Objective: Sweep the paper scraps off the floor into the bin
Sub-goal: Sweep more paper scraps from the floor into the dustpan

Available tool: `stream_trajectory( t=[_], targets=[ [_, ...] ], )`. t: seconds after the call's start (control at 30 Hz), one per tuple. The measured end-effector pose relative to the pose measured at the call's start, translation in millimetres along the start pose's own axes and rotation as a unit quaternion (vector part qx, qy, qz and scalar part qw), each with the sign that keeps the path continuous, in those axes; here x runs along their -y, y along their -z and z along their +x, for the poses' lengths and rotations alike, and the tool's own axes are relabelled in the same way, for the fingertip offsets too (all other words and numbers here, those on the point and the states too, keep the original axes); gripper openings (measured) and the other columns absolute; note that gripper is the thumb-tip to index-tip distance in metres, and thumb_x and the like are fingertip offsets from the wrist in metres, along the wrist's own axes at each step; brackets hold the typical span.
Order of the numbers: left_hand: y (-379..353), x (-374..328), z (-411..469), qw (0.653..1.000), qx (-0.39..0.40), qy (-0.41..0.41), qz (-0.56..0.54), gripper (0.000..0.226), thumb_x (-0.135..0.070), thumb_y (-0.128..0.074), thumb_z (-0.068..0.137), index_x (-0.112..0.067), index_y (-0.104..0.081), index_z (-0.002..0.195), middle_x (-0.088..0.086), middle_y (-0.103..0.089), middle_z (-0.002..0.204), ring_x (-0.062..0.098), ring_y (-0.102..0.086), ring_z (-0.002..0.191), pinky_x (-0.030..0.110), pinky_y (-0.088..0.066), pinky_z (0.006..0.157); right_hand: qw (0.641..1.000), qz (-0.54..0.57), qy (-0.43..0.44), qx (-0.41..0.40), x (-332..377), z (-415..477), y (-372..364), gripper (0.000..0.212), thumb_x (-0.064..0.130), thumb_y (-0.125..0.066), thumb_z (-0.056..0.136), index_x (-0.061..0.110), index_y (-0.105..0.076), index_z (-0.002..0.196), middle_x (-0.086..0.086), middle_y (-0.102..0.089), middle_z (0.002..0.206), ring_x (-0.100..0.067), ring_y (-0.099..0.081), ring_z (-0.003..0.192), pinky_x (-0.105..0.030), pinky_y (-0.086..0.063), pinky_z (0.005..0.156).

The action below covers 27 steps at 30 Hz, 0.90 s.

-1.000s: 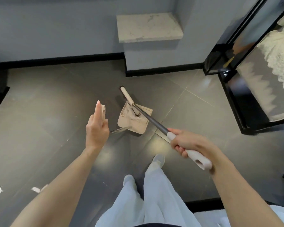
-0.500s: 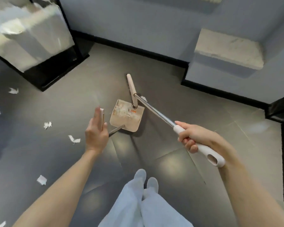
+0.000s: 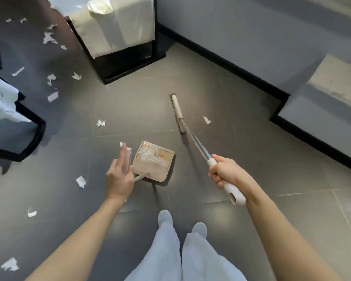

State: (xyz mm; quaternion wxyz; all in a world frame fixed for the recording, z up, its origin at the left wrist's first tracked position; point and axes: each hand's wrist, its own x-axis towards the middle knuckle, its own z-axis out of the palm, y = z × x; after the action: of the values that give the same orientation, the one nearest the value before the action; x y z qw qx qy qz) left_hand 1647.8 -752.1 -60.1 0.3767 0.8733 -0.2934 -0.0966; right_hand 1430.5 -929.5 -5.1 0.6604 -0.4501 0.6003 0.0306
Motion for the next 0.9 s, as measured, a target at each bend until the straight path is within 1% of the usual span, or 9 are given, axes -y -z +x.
stream_trajectory(
  t=[0.2, 0.3, 0.47, 0.53, 0.6, 0.63, 0.7, 0.83, 0.9],
  targets=[
    [-11.1, -3.3, 44.1, 1.0, 0.004, -0.001, -0.001, 0.074, 0.008, -0.058, 0.083, -0.016, -0.029, 0.146, 0.011, -0.052, 0.083, 0.025, -0.048, 0.072, 0.021, -0.032, 0.066, 0.999, 0.0, 0.0, -0.046, 22.3, 50.6, -10.8, 0.074, -0.007, -0.044, 0.086, 0.025, -0.029, 0.151, -0.002, -0.048, 0.052, -0.009, -0.038, 0.036, -0.02, -0.036, 0.038],
    [-25.5, -18.3, 71.0, 1.0, 0.028, -0.007, -0.009, 0.072, 0.005, -0.057, 0.086, -0.017, -0.027, 0.148, 0.012, -0.058, 0.095, 0.036, -0.056, 0.093, 0.031, -0.04, 0.086, 0.998, 0.044, -0.016, -0.052, 34.0, 74.5, -1.2, 0.074, -0.007, -0.043, 0.088, 0.026, -0.025, 0.152, -0.003, -0.046, 0.056, -0.007, -0.038, 0.035, -0.019, -0.036, 0.036],
    [-60.9, -40.5, 114.0, 0.999, 0.04, -0.009, 0.006, 0.074, 0.004, -0.054, 0.088, -0.017, -0.02, 0.15, 0.004, -0.047, 0.087, 0.021, -0.043, 0.08, 0.019, -0.031, 0.076, 0.996, 0.057, -0.025, -0.063, 57.0, 118.9, 29.6, 0.076, -0.008, -0.043, 0.09, 0.024, -0.017, 0.154, -0.004, -0.046, 0.062, -0.007, -0.037, 0.038, -0.018, -0.034, 0.035],
    [-72.2, -46.6, 127.6, 0.999, 0.037, 0.008, 0.014, 0.075, 0.003, -0.054, 0.089, -0.019, -0.018, 0.15, 0.002, -0.044, 0.084, 0.02, -0.042, 0.08, 0.02, -0.031, 0.077, 0.997, 0.036, -0.018, -0.064, 68.7, 138.1, 46.6, 0.071, -0.007, -0.042, 0.09, 0.023, -0.024, 0.152, -0.005, -0.045, 0.064, -0.008, -0.037, 0.04, -0.018, -0.035, 0.035],
    [-80.8, -52.3, 138.9, 0.999, 0.033, 0.021, 0.023, 0.076, 0.0, -0.055, 0.09, -0.022, -0.016, 0.151, 0.004, -0.046, 0.086, 0.027, -0.047, 0.081, 0.028, -0.037, 0.083, 0.998, 0.018, -0.013, -0.059, 83.1, 159.3, 66.2, 0.058, -0.006, -0.042, 0.09, 0.027, -0.039, 0.138, -0.005, -0.044, 0.066, -0.008, -0.037, 0.041, -0.019, -0.035, 0.037],
    [-83.7, -54.9, 144.0, 0.999, 0.035, 0.03, 0.028, 0.076, 0.0, -0.055, 0.09, -0.023, -0.015, 0.151, 0.009, -0.051, 0.091, 0.034, -0.052, 0.087, 0.034, -0.039, 0.088, 0.998, 0.005, -0.016, -0.057, 89.3, 169.9, 76.7, 0.049, -0.006, -0.042, 0.089, 0.03, -0.044, 0.122, -0.006, -0.043, 0.066, -0.008, -0.037, 0.041, -0.019, -0.035, 0.037],
    [-89.2, -58.5, 152.7, 0.997, 0.035, 0.048, 0.039, 0.077, 0.002, -0.055, 0.089, -0.023, -0.014, 0.15, 0.018, -0.056, 0.102, 0.044, -0.054, 0.101, 0.041, -0.041, 0.093, 0.998, -0.02, -0.027, -0.057, 100.3, 191.4, 95.8, 0.034, -0.006, -0.042, 0.089, 0.027, -0.042, 0.101, -0.007, -0.042, 0.066, -0.009, -0.038, 0.041, -0.019, -0.035, 0.037],
    [-96.8, -62.8, 158.7, 0.996, 0.019, 0.064, 0.053, 0.081, 0.007, -0.058, 0.085, -0.016, -0.01, 0.147, 0.013, -0.049, 0.087, 0.029, -0.05, 0.074, 0.035, -0.042, 0.081, 0.993, -0.059, -0.088, -0.059, 111.6, 235.1, 123.1, 0.046, -0.004, -0.042, 0.089, 0.03, -0.035, 0.119, -0.007, -0.045, 0.066, -0.012, -0.043, 0.038, -0.02, -0.038, 0.039],
    [-96.3, -59.4, 157.5, 0.995, 0.004, 0.072, 0.067, 0.081, 0.007, -0.059, 0.084, -0.018, -0.014, 0.146, 0.012, -0.049, 0.085, 0.025, -0.046, 0.071, 0.031, -0.039, 0.077, 0.988, -0.078, -0.127, -0.043, 115.3, 248.8, 125.8, 0.03, -0.004, -0.042, 0.088, 0.02, -0.038, 0.104, -0.006, -0.042, 0.06, -0.012, -0.039, 0.033, -0.02, -0.035, 0.039]
  ],
)
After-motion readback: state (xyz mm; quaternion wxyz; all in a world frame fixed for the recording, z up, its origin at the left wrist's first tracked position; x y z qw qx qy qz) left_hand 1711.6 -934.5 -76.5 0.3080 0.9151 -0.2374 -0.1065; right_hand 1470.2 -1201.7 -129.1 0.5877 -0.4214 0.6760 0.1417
